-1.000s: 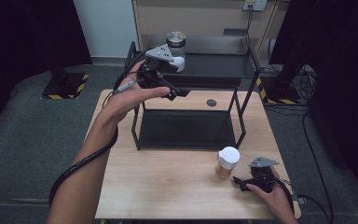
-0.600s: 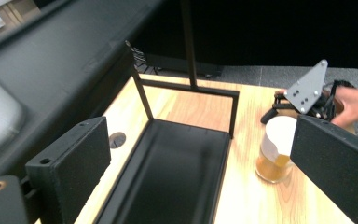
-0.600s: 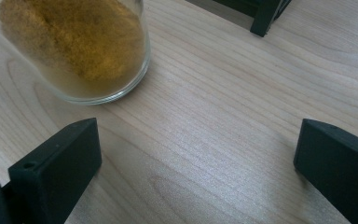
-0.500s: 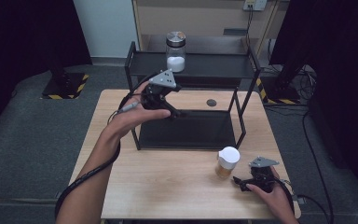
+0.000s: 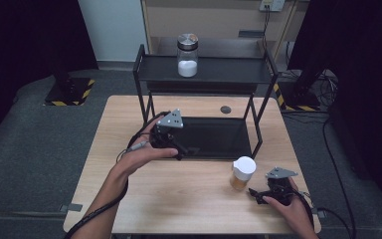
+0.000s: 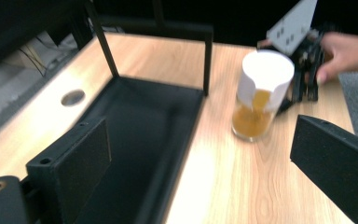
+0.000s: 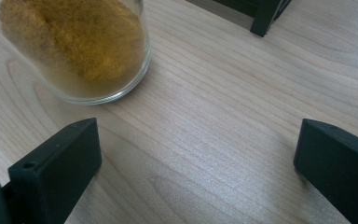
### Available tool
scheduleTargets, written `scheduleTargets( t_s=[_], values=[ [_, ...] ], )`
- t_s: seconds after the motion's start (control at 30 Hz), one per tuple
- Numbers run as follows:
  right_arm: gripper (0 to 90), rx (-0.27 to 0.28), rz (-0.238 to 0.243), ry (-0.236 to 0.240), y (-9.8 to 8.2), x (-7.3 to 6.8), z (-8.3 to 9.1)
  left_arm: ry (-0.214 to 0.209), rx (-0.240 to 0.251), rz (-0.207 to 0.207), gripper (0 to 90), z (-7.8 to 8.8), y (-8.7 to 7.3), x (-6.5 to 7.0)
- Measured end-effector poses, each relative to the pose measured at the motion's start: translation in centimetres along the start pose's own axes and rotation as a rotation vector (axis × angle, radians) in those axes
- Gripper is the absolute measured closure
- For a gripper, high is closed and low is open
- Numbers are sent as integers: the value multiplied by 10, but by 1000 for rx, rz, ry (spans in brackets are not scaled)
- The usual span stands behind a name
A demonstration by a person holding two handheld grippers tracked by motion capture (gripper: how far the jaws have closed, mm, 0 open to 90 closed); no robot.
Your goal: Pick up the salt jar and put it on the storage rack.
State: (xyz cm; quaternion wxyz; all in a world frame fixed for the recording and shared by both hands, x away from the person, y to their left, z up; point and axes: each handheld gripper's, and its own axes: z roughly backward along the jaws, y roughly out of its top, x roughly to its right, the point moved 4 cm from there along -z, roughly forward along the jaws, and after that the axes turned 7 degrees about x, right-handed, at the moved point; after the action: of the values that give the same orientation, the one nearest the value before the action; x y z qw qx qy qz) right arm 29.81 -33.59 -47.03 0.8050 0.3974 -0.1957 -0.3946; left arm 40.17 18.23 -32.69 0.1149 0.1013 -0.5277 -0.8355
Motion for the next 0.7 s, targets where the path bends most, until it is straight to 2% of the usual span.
scheduleTargets(
  t_s=[0.37,0.7],
  values=[
    [15,0,0,0,0,0,0,-32,-63,77,36,-27,-64,19],
    [15,0,0,0,0,0,0,-16,-94,124,36,-37,-102,37]
  ],
)
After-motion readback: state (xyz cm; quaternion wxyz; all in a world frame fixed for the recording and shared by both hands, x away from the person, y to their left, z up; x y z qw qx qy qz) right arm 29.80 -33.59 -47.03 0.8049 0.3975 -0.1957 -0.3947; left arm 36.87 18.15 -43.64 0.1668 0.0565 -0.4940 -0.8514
